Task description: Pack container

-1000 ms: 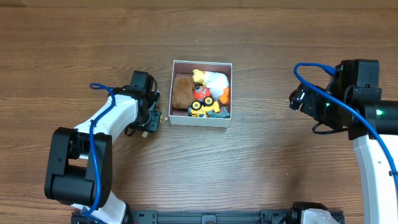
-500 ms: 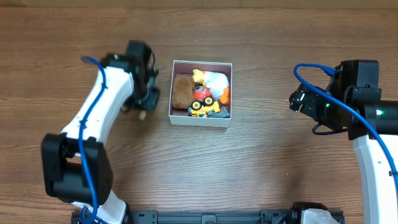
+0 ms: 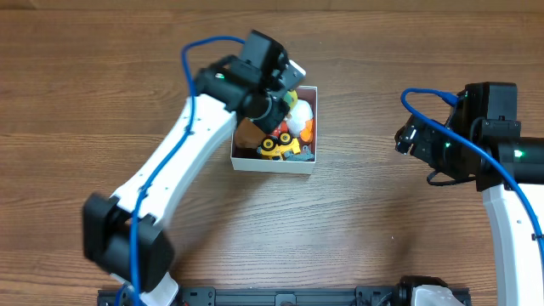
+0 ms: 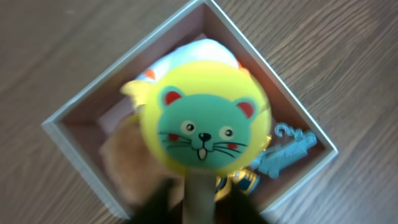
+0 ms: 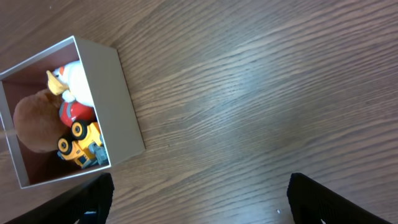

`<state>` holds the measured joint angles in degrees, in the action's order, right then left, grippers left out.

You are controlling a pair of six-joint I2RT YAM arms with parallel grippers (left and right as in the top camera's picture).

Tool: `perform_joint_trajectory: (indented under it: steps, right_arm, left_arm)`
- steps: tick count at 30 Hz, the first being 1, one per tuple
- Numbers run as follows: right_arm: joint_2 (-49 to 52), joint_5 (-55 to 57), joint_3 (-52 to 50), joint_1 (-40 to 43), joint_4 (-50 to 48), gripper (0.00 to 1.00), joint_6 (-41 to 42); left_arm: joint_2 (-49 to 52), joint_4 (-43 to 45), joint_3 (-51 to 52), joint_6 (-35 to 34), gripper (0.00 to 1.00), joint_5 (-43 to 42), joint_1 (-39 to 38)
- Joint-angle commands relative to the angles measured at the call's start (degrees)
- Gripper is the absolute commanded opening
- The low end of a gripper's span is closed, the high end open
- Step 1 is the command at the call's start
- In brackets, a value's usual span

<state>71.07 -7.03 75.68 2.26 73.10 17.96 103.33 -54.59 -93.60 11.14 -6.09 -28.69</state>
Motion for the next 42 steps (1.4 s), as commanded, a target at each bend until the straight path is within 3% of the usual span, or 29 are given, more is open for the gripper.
perform_joint_trajectory:
  steps: [1,3,7,11,15,17,18,24,31,42]
  right_arm:
    - [-0.24,0.57,0.52,0.11,-0.22,0.93,-0.48]
    - [-0.42,0.15,0.52,0.11,-1.09,0.93,-1.88]
    - [-2.71,-7.21,2.84,0.11,-3.15,0.98,-6.40]
    - [-7.41,-10.05,14.36,0.11,-2.25,0.99,-8.63]
    - [-13.57,-10.25,22.62,0.09,-1.95,1.00,-11.13]
    - [-17.42,-11.47,24.33,0.07,-1.77,1.00,-13.77]
    - [-19.71,-12.31,24.59,0.07,-1.86,1.00,-14.91]
    - [-26.67,-12.17,24.57,0.07,1.22,1.00,-15.21]
    - [-26.67,-12.20,24.35,0.07,8.57,1.00,-15.21]
    - [-26.67,-12.17,24.35,0.07,8.74,1.00,-15.21]
  left_arm:
    - [6.38,2.03,1.64,-5.31,0.61,-0.79,-0.11]
    - [6.60,1.75,0.94,-6.54,0.62,-0.81,0.94]
    - [4.68,-7.04,-8.72,-7.39,0.66,0.07,3.08]
    - [-1.22,-22.45,-28.11,-9.90,0.61,8.15,5.03]
    - [-9.81,-31.82,-37.22,-16.39,0.70,14.80,5.53]
    - [-14.56,-34.69,-37.31,-19.80,0.95,16.92,5.53]
    - [-16.90,-36.11,-37.31,-21.49,1.00,18.40,5.53]
    - [-22.82,-42.21,-37.29,-24.48,1.00,23.21,5.53]
    - [-22.75,-42.21,-36.96,-24.46,1.00,22.97,5.53]
    - [-22.75,-42.18,-36.96,-24.46,1.00,22.99,5.53]
